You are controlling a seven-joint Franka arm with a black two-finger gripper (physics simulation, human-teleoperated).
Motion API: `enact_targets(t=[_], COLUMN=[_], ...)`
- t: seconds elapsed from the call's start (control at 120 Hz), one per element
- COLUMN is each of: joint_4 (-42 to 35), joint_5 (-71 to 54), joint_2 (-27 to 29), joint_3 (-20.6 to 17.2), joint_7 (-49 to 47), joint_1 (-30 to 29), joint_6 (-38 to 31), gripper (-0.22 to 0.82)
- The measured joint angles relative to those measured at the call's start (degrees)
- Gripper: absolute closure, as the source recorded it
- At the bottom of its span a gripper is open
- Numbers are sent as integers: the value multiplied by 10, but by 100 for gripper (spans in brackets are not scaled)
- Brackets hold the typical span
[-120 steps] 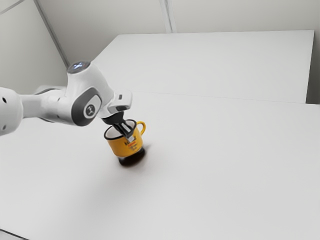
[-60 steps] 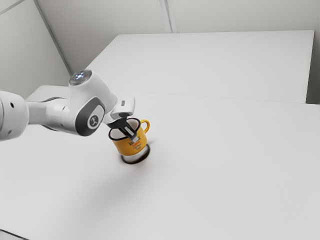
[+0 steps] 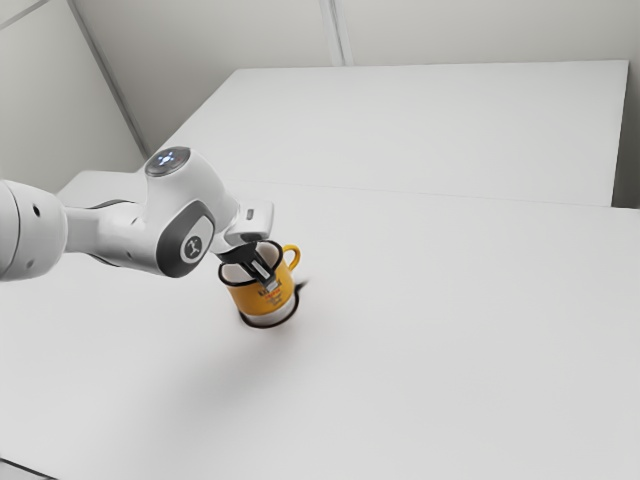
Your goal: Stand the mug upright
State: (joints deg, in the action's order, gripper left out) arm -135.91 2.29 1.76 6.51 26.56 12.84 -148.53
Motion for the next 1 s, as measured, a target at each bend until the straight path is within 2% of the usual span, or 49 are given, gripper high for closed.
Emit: enact_targets(t=[0.175,0.308,0.375,0.517,0.633,0.7,0.825,0.917,1.0], joint_4=[0,4,35,178,302,362,445,537,567], joint_5=[6,8,11,14,20,30,36,36,36], joint_2=[0,4,4,-37,-83,-98,-91,-124,-135], joint_3=[1,2,2,4,1,-19,-27,-33,-32], joint_7=[12,18,20,18,7,-1,-14,-21,-27], joint_1=[2,0,-4,-15,-31,-68,-105,-124,-124], joint_6=[4,6,18,112,223,288,385,461,510], gripper=[36,23,18,10,7,6,4,3,3])
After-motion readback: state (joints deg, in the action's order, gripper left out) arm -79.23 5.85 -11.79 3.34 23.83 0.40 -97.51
